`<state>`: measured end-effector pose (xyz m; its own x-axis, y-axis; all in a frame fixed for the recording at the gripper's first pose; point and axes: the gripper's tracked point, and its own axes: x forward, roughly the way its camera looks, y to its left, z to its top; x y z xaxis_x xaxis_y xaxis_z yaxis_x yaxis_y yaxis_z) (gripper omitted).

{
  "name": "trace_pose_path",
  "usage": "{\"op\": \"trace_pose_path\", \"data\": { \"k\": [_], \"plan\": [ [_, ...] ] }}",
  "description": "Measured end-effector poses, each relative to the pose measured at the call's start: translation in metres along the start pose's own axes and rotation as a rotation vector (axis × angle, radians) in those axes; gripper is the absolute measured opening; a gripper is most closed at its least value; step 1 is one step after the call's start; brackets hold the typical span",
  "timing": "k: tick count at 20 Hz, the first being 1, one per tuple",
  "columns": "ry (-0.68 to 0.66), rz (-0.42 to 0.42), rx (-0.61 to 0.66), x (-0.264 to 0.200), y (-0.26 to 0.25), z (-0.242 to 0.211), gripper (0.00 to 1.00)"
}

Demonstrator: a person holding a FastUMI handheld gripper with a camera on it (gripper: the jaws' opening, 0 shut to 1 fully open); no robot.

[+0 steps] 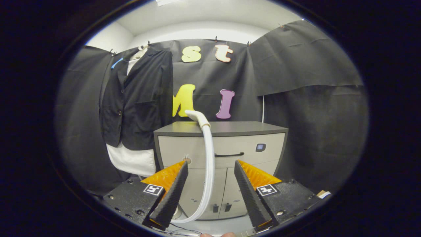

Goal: Iron the clothes twice with a garment steamer, once on the left side and once on the right side.

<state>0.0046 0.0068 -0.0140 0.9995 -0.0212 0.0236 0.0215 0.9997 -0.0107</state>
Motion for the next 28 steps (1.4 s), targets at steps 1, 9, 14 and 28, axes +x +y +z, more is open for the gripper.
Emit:
{"op": "trace_pose_path", "data": {
  "k": [1, 9, 14, 28],
  "plan": [
    [0.009, 0.003, 0.009, 0.001, 0.003, 0.002, 0.89],
    [0.019, 0.002, 0.001, 0.015, 0.030, 0.038, 0.89],
    [0.090, 0.051, -0.002, 0.027, 0.064, 0.048, 0.89],
    [0.362, 0.153, 0.024, 0.180, 0.034, 0.094, 0.89]
  ]
}}
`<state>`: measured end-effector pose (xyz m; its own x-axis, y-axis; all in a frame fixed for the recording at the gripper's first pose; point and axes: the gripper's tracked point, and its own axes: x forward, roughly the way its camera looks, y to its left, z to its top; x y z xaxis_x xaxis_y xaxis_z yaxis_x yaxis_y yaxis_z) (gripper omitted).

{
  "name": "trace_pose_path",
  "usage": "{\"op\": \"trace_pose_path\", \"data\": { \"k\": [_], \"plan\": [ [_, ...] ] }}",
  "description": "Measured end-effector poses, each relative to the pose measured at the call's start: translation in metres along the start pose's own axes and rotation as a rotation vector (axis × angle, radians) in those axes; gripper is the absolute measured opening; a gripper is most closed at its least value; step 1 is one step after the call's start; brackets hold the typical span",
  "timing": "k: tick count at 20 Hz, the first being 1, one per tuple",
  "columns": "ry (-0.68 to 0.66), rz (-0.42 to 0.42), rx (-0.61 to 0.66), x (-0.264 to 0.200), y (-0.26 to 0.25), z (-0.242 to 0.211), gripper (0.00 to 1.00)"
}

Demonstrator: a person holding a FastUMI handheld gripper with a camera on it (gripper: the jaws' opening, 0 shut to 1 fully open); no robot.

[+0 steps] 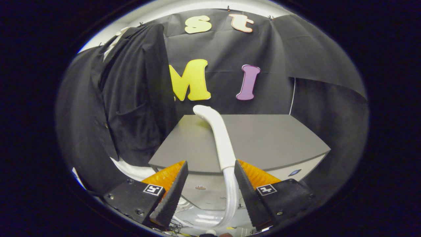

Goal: Iron the clothes twice with a garment steamer, once on the left side and once on the right side.

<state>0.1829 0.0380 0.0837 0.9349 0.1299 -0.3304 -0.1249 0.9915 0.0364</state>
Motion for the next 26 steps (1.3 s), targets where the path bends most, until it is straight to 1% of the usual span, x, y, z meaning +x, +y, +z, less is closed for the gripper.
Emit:
{"op": "trace_pose_path", "data": {
  "k": [2, 4, 7, 9, 10, 15, 19, 20, 21, 23, 26],
  "plan": [
    [0.054, 0.035, 0.010, 0.017, -0.004, 0.007, 0.89],
    [0.134, 0.043, 0.002, 0.029, -0.008, 0.008, 0.89],
    [0.168, 0.008, -0.041, 0.045, -0.025, 0.021, 0.89],
    [0.184, 0.036, -0.045, 0.053, -0.027, 0.029, 0.88],
    [0.198, 0.037, -0.046, 0.052, -0.028, 0.025, 0.88],
    [0.319, 0.061, -0.030, 0.083, -0.039, 0.025, 0.88],
    [0.399, 0.108, -0.005, 0.094, -0.036, 0.011, 0.81],
    [0.410, 0.107, -0.015, 0.091, -0.036, 0.010, 0.80],
    [0.410, 0.092, -0.033, 0.096, -0.038, 0.013, 0.79],
    [0.420, 0.062, -0.050, 0.098, -0.041, 0.013, 0.74],
    [0.434, 0.036, -0.033, 0.097, -0.037, 0.010, 0.65]
  ]
}}
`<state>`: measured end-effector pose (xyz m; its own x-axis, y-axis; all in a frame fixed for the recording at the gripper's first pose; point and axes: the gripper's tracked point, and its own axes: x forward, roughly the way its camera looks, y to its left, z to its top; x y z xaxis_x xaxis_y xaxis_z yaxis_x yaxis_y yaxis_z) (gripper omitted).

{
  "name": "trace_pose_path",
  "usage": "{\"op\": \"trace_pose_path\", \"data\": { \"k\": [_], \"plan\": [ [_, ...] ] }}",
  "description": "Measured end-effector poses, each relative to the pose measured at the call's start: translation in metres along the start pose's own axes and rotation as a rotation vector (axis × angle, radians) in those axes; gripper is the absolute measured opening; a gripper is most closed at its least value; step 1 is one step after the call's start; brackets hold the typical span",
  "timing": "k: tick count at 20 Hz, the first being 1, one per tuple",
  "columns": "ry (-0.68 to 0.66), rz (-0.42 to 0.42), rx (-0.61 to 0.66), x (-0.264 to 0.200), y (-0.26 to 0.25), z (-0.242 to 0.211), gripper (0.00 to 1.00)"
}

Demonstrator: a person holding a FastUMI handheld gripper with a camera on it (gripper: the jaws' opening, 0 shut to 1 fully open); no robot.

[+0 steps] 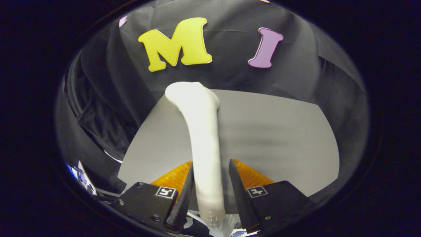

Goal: Iron the clothes twice with a garment steamer, once on the left side and once on the right side.

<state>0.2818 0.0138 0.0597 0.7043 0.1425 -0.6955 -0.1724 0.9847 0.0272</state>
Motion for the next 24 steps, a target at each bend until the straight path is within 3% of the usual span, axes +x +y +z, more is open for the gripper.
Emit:
{"op": "trace_pose_path", "data": {
  "k": [1, 4, 6, 10, 16, 24],
  "plan": [
    [-0.003, -0.015, 0.016, 0.000, -0.001, 0.001, 0.64],
    [-0.030, -0.038, 0.038, 0.000, 0.004, 0.000, 0.39],
    [-0.044, -0.070, 0.049, -0.002, 0.006, -0.003, 0.34],
    [-0.065, -0.050, 0.165, -0.012, 0.023, -0.011, 0.32],
    [-0.107, -0.055, 0.219, -0.039, 0.049, -0.033, 0.32],
    [-0.198, 0.031, 0.270, -0.090, 0.097, -0.040, 0.32]
  ]
}}
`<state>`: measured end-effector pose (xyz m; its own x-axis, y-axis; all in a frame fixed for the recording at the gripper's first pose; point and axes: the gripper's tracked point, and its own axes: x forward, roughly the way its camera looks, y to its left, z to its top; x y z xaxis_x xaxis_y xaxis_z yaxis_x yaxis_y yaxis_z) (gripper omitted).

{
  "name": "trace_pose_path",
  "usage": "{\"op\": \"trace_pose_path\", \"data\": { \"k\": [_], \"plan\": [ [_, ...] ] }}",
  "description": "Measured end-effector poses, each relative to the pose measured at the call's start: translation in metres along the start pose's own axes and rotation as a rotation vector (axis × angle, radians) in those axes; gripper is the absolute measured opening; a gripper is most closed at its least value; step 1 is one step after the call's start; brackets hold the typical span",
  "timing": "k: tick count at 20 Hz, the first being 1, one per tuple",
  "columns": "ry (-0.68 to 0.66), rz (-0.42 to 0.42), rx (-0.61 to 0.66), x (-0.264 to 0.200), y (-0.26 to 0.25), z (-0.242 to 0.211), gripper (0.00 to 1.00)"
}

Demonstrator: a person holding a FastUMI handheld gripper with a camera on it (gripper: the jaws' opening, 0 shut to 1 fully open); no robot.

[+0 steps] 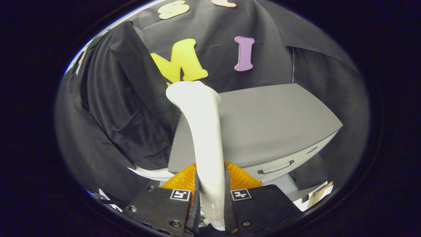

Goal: Iron the clothes twice with a garment steamer, once on the left side and once on the right side.

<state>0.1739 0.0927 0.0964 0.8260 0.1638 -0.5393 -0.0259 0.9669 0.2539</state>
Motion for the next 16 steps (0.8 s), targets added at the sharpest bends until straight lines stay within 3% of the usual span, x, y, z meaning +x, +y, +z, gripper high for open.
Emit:
{"op": "trace_pose_path", "data": {
  "k": [6, 16],
  "plan": [
    [-0.079, 0.042, 0.041, -0.018, 0.034, 0.004, 0.32],
    [-0.235, 0.021, -0.052, -0.039, 0.106, 0.023, 0.32]
  ]
}}
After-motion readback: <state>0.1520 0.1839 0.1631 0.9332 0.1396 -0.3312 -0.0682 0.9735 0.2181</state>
